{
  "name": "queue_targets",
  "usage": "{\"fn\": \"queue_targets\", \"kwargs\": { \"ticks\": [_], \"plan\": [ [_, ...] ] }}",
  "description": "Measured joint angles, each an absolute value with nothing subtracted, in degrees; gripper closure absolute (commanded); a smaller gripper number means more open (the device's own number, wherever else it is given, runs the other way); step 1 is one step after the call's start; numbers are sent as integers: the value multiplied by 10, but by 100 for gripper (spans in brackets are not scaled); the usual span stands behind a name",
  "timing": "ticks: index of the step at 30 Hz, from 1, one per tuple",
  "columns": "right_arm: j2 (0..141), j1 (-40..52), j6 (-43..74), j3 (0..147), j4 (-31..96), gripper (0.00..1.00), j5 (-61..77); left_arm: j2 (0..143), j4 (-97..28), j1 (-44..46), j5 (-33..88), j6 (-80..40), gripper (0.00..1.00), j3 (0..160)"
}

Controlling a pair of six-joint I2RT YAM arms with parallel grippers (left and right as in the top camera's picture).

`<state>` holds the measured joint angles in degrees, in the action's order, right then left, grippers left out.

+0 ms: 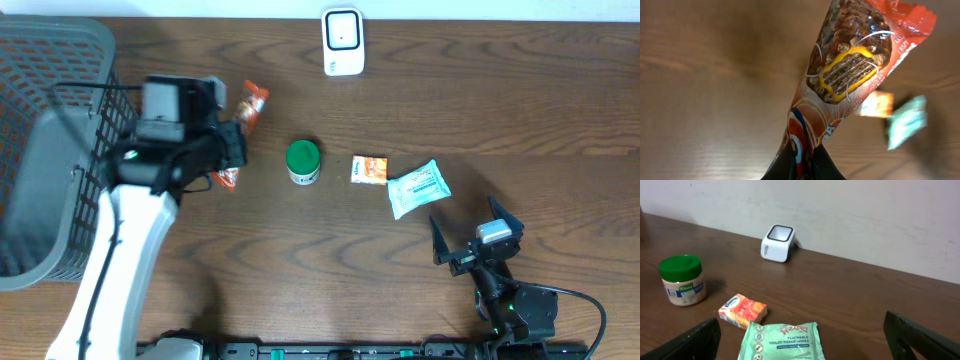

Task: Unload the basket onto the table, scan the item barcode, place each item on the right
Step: 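Lift the red bar out of the basket with the left gripper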

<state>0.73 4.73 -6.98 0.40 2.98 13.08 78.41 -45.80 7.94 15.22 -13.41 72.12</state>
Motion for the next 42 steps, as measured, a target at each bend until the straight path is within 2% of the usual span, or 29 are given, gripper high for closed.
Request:
{"fn": "queue_targets", "kwargs": {
  "ticks": [8,18,42],
  "plan": [
    [7,47,-70,4,30,1,131,896,-457,94,89,-134,92,716],
    [7,47,-70,4,30,1,131,996,-444,94,77,-135,93,716],
    [7,47,-70,4,30,1,131,1010,-399,94,73,-135,92,716]
  ]
}}
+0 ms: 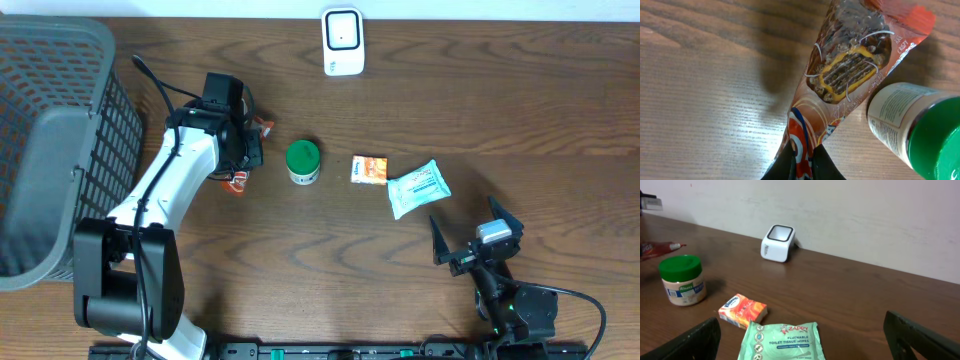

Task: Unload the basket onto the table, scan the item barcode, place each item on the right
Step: 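Lift the red bar out of the basket with the left gripper, then lower the red bar beside the jar and open the left gripper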

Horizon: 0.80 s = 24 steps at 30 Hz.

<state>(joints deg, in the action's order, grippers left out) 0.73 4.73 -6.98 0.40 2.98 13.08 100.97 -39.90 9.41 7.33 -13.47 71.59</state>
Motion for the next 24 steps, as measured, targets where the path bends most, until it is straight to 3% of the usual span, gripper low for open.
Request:
{"fn": "queue_targets", "kwargs": {
  "ticks": [24],
  "plan": [
    [7,47,-70,4,30,1,131,1032,-276,94,41,-137,93,593]
  ]
}}
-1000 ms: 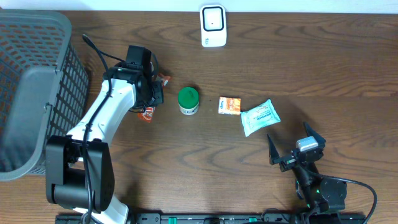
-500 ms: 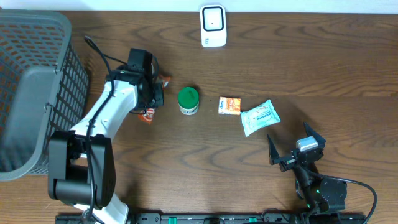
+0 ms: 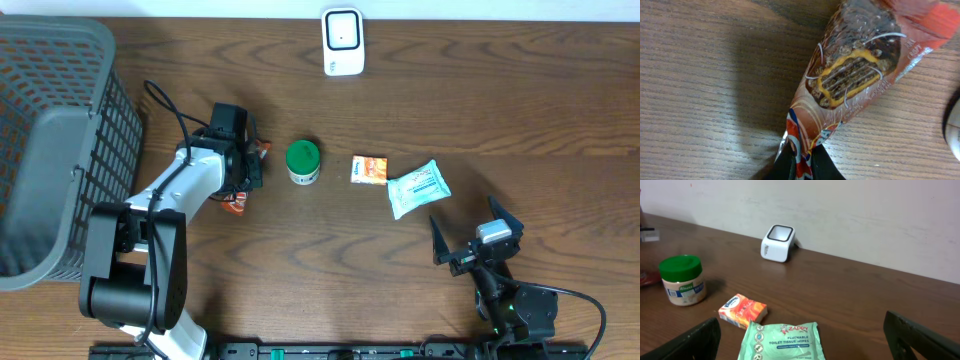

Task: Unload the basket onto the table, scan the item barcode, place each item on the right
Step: 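Lower the red bar beside the jar and open the left gripper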

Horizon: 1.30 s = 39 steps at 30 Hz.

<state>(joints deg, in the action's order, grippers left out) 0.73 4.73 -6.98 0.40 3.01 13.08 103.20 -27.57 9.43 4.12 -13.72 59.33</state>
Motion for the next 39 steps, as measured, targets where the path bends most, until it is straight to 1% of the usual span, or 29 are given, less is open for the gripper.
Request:
{"fn": "queue_targets", "kwargs": {
  "ticks": [15,35,36,38,39],
  "plan": [
    [7,47,-70,4,30,1,131,1019,-223,94,41,-143,92,553],
    [7,47,-70,4,30,1,131,1018,-221,94,41,-148,92,551],
    [7,47,-70,4,30,1,131,1017,-221,94,41,-148,85,551],
    [7,47,-70,4,30,1,131,1017,-221,94,41,-151,59,551],
    [7,47,-70,4,30,1,131,1016,-222,95,41,-150,34,550]
  ]
}}
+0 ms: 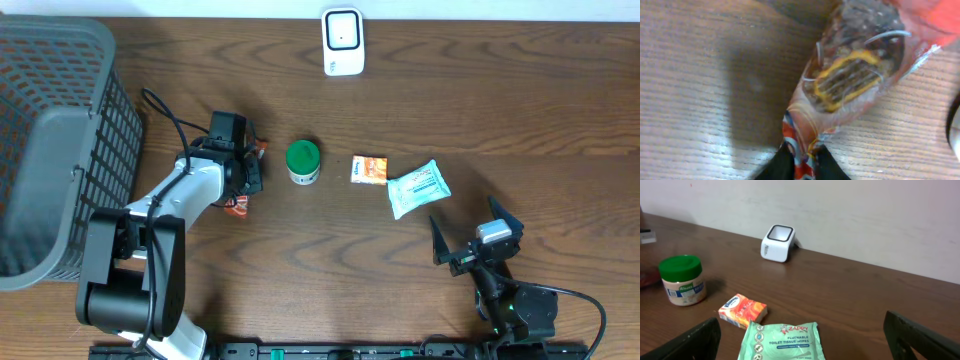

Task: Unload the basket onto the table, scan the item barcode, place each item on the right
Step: 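Lower the red bar beside the jar and open the left gripper, then raise the left gripper away from the bar toward the basket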

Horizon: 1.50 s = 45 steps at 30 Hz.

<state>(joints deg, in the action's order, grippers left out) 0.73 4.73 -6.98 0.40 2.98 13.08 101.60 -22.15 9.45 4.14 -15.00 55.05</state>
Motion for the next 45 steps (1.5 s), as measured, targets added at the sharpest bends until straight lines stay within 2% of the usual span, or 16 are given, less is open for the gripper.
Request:
{"fn": "queue_targets", "kwargs": {
  "ticks": [1,2,11,31,41,45],
  "plan": [
    [7,47,-70,4,30,1,131,1016,-222,95,41,-151,16,550],
    [7,47,-70,4,30,1,131,1014,-224,95,41,-150,3,548],
    [7,47,-70,4,30,1,131,942,-234,95,41,-152,2,530],
    [7,47,-70,4,30,1,131,592,-234,95,-20,-149,2,530],
    [7,47,-70,4,30,1,131,551,-221,95,-42,-148,2,530],
    [7,47,-70,4,30,1,131,551,-206,95,1,-130,2,530]
  ]
}}
